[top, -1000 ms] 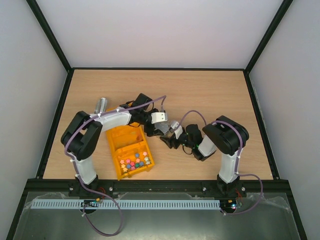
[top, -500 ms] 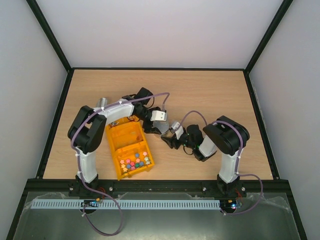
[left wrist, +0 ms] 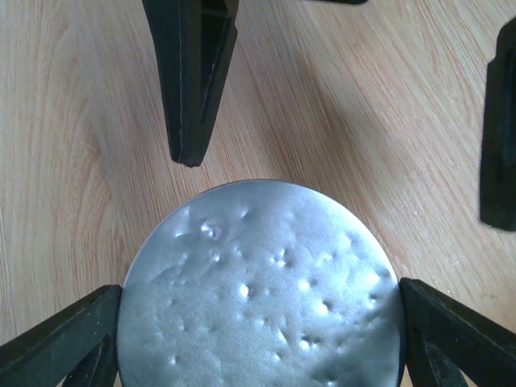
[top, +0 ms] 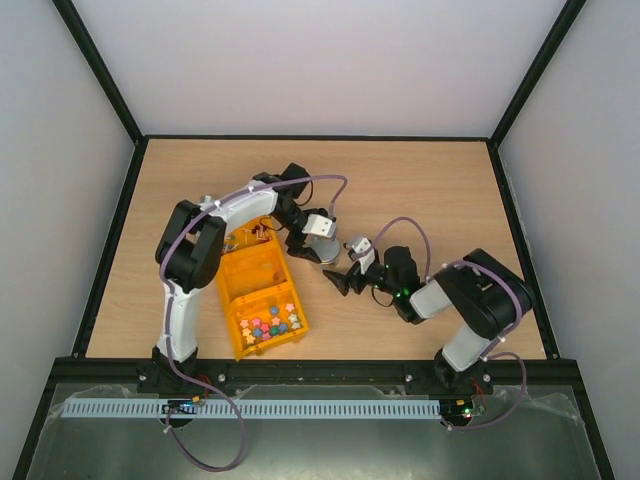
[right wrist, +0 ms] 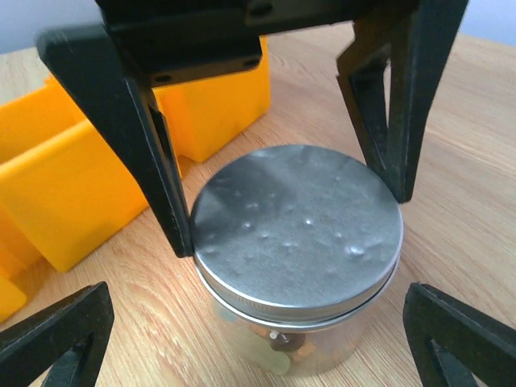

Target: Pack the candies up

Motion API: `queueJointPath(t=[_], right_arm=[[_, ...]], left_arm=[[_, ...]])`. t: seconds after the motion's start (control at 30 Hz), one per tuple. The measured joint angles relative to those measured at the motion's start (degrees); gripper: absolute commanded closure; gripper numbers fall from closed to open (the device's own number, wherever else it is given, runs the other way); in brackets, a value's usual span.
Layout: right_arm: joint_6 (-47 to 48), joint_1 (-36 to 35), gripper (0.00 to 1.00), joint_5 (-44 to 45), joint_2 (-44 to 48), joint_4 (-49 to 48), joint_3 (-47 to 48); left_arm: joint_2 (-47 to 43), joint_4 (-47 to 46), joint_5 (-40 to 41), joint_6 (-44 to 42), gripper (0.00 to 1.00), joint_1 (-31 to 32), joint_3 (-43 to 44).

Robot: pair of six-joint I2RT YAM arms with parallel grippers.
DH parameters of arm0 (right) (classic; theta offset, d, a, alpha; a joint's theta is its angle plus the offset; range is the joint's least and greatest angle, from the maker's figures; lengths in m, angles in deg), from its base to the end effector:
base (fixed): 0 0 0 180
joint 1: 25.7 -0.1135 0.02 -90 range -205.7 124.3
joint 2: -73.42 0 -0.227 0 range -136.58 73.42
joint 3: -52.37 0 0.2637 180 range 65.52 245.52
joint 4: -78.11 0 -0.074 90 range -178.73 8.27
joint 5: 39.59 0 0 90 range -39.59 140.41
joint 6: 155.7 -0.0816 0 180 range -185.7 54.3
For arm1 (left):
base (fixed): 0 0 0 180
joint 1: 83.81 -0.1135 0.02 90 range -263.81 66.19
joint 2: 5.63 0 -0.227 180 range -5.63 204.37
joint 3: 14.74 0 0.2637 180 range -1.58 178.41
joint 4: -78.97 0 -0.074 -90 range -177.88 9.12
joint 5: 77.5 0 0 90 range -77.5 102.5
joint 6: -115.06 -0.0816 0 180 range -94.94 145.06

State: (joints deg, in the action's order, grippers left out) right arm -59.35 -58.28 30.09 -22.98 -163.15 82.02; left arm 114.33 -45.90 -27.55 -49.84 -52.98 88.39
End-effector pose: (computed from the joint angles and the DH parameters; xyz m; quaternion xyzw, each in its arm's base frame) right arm 0.2369 0.1850 0.0824 -0.3546 0.6474 0.2773 0.6150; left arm 0.3406 -0.2644 0.1041 0.7722 0.5174 -0.2582 0.2634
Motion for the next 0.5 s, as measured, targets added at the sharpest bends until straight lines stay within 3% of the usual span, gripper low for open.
queueJointPath(t=[0.07,0.5], right_arm=[[-0.44,0.00,0.01,-0.26,2.19,1.51,-0.33],[-2.78,1.86,0.01,-0.04,14.10,13.18,-1.01]], left_arm=[[1.22,2.21,-0.13,-2.40,0.01,0.00,2.01],[3.72,5.11,4.20,-5.97,0.00,-0.76,4.24]])
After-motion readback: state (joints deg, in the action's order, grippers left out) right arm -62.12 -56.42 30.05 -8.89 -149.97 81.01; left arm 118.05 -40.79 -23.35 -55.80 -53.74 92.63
